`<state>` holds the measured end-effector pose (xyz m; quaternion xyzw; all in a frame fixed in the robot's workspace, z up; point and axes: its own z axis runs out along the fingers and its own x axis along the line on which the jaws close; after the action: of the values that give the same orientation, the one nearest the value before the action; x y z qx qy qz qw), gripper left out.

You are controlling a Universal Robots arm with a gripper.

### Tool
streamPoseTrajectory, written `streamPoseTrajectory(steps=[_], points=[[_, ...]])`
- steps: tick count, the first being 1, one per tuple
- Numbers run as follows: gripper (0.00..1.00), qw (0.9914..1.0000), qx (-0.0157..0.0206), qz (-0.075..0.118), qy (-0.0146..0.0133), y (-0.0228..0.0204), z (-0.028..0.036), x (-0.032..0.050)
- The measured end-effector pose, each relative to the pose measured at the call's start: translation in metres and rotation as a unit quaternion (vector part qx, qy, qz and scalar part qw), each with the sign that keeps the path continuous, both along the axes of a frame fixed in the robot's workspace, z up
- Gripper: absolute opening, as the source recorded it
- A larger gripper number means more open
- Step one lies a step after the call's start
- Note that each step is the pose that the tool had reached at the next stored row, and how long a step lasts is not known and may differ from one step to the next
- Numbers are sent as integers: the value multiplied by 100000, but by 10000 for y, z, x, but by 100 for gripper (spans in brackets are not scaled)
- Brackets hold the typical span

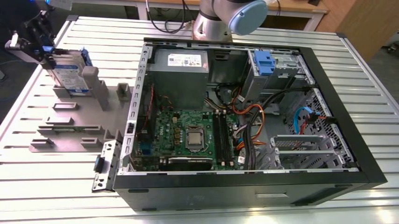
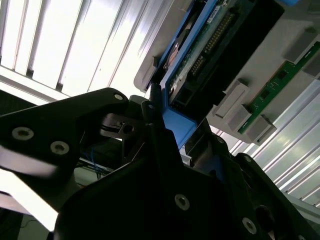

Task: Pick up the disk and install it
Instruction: 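Pick up the disk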

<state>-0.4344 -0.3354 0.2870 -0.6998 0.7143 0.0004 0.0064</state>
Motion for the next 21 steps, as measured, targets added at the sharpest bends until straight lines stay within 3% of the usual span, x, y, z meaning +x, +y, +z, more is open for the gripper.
streamPoseTrajectory(steps=[4, 11, 21], points=[[44, 100000, -18, -1, 5, -1, 0, 0], [44, 100000, -15, 2, 0, 49, -1, 0], [44, 100000, -120, -5, -7, 46, -3, 0]])
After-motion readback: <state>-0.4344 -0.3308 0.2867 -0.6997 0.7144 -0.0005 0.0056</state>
